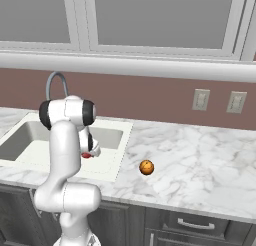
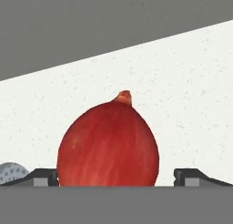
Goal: Turn on the sink faucet. Then move the onion from the counter to the sink. Turn off the sink. Move the vegetable from the sink to the pot next to the stove. Finally move the pot to the front left burner.
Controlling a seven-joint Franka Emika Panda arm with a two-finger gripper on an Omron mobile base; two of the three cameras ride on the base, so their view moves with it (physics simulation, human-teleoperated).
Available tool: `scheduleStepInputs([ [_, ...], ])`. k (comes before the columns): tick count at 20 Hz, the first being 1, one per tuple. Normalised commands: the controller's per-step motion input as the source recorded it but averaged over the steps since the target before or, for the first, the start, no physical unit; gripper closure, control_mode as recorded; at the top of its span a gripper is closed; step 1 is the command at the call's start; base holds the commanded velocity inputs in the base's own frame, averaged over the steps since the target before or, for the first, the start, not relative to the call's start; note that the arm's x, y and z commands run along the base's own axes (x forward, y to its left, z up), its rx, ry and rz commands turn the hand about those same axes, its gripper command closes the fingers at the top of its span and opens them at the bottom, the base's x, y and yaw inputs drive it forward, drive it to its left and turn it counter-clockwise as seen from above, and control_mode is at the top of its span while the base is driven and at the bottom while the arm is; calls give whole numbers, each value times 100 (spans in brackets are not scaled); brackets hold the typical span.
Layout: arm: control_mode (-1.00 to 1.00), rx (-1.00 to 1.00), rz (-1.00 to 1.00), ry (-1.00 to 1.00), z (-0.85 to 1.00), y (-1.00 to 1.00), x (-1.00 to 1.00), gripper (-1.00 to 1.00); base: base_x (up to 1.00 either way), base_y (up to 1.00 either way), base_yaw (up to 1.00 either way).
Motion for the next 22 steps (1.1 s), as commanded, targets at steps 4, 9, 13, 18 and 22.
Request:
scheduleStepInputs([
  [4,-100,0,0,0,-13,7,0,-100,0,0,0],
  [9,-100,0,0,0,-14,8,0,-100,0,0,0],
  [13,-100,0,0,0,-17,11,0,-100,0,0,0],
  [18,-100,0,0,0,-25,13,0,100,0,0,0],
  [22,-100,0,0,1,-14,3,0,100,0,0,0],
])
